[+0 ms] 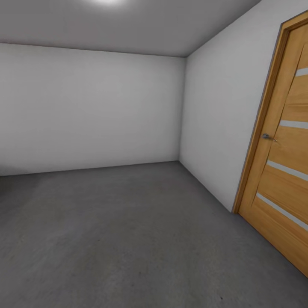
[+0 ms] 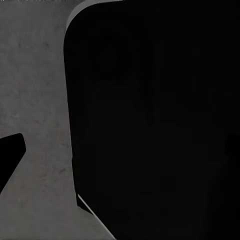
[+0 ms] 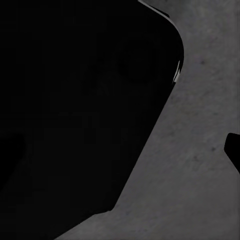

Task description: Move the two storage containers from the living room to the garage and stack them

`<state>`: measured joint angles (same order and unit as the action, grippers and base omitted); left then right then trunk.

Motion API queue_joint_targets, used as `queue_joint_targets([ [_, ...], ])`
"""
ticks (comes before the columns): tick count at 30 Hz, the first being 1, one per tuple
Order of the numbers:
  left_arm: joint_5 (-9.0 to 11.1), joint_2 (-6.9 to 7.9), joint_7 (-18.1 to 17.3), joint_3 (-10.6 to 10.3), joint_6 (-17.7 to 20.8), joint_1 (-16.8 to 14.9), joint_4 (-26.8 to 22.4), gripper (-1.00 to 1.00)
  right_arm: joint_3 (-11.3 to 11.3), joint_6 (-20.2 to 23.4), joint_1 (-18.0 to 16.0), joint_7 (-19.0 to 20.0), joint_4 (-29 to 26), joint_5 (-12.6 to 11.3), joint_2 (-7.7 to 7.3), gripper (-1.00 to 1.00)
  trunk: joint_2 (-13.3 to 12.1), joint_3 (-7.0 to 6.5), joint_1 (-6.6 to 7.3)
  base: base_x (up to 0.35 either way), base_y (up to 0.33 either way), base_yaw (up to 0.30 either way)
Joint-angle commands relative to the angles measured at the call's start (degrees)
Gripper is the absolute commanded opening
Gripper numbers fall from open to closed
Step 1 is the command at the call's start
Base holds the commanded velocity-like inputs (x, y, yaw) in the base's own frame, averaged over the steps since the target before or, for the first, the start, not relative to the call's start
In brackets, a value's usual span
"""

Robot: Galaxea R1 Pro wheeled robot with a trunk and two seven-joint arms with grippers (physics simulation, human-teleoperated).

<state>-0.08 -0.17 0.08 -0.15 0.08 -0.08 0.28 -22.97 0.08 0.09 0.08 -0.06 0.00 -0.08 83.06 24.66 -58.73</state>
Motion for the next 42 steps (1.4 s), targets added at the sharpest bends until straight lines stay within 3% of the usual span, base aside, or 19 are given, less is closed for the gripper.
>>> queue_joint_targets([
  [1, 0.0, 0.0, 0.0, 0.0, 0.0, 0.0, 0.0, 1.0, -0.2, 0.0, 0.0, 0.0, 0.0, 0.0, -0.01, 1.0, 0.0, 0.03, 0.0, 0.001, 0.0, 0.0],
  [8, 0.1, 0.0, 0.1, 0.0, 0.1, 0.0, 0.0, 1.0, -0.2, 0.0, 0.0, 0.0, 0.0, 0.0, -0.01, 1.0, 0.0, 0.03, 0.0, 0.098, 0.0, 0.0],
  [31, 0.1, 0.0, 0.0, 0.0, 0.1, 0.0, -0.3, 1.0, -0.2, 0.0, 0.0, 0.0, 0.0, -0.4, 0.07, 1.0, 0.0, 0.03, 0.0, 0.316, 0.0, -0.002],
  [42, 0.1, 0.0, 0.0, 0.1, 0.1, 0.0, -0.3, 1.0, -0.2, -0.2, 0.0, 0.5, 0.0, -0.6, 0.08, 1.0, 0.0, 0.03, 0.0, 0.323, 0.0, -0.235],
])
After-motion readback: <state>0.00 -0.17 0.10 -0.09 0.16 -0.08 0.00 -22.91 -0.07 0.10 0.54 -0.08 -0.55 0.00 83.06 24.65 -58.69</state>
